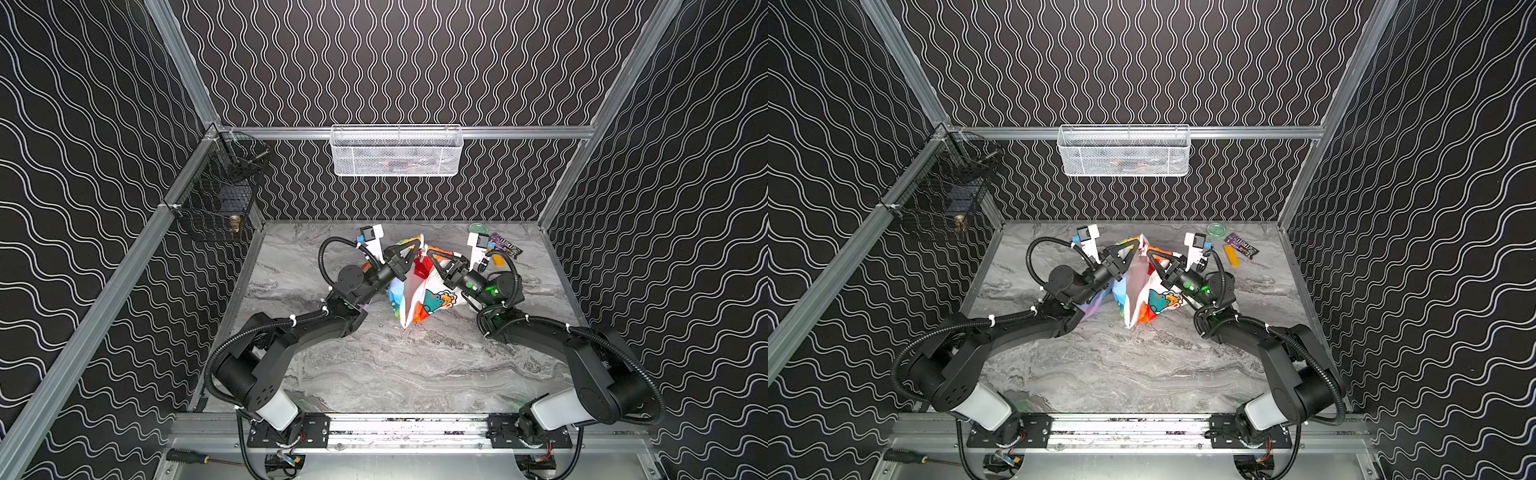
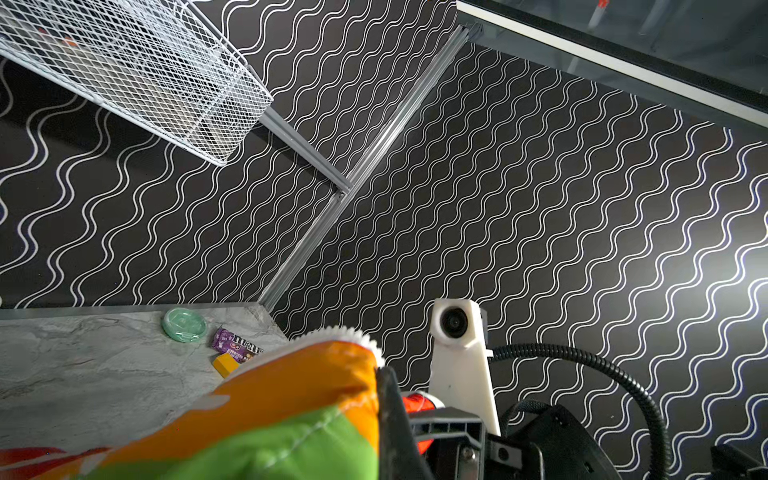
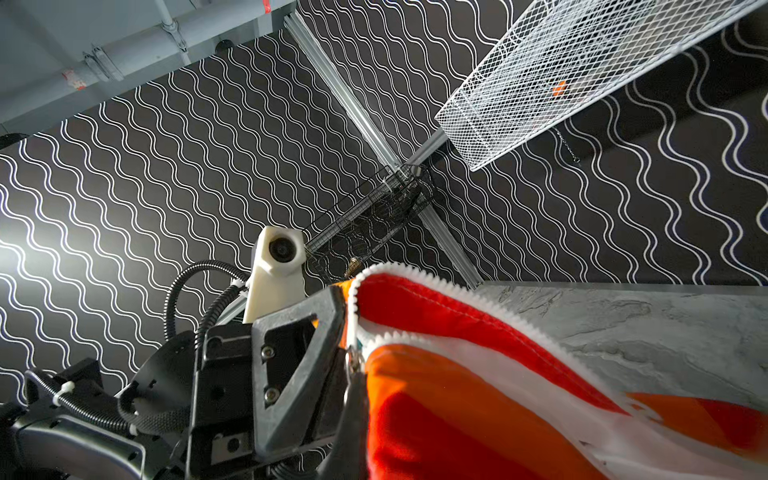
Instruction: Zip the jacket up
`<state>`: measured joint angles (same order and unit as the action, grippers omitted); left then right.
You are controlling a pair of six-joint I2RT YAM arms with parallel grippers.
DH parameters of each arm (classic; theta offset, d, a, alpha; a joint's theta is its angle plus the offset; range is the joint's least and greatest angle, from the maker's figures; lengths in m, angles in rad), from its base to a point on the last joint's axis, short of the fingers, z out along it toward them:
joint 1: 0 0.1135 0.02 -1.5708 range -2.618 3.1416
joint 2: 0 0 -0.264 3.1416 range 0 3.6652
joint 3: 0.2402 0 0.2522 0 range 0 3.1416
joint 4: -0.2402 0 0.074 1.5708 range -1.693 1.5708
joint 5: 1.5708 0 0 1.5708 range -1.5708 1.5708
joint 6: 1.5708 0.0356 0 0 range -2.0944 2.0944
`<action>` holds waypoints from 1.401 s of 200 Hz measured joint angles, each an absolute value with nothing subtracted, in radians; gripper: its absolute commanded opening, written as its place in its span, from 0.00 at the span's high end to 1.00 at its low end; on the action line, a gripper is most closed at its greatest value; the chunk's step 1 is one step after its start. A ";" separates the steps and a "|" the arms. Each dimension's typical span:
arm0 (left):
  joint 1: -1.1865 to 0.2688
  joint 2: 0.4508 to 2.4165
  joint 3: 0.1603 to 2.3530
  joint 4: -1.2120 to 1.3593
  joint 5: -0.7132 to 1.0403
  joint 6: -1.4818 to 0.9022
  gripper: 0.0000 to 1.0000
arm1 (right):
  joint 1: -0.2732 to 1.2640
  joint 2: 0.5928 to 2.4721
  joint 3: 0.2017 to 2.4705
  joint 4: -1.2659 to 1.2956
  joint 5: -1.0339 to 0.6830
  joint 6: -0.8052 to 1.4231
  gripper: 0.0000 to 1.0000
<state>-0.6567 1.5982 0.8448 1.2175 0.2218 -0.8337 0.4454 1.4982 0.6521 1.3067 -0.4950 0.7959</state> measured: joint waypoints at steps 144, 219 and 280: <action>-0.660 1.614 0.842 1.232 0.222 -0.838 1.00 | 0.445 1.502 0.662 1.336 -0.496 0.830 1.00; -0.661 1.604 0.837 1.232 0.230 -0.838 1.00 | 0.422 1.532 0.692 1.362 -0.541 0.920 1.00; -0.661 1.600 0.837 1.213 0.266 -0.838 1.00 | 0.397 1.535 0.686 1.386 -0.570 0.978 1.00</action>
<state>-0.6613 1.6001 0.8368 1.2125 0.2661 -0.8383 0.3973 1.5352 0.6865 1.3857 -0.5705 0.9775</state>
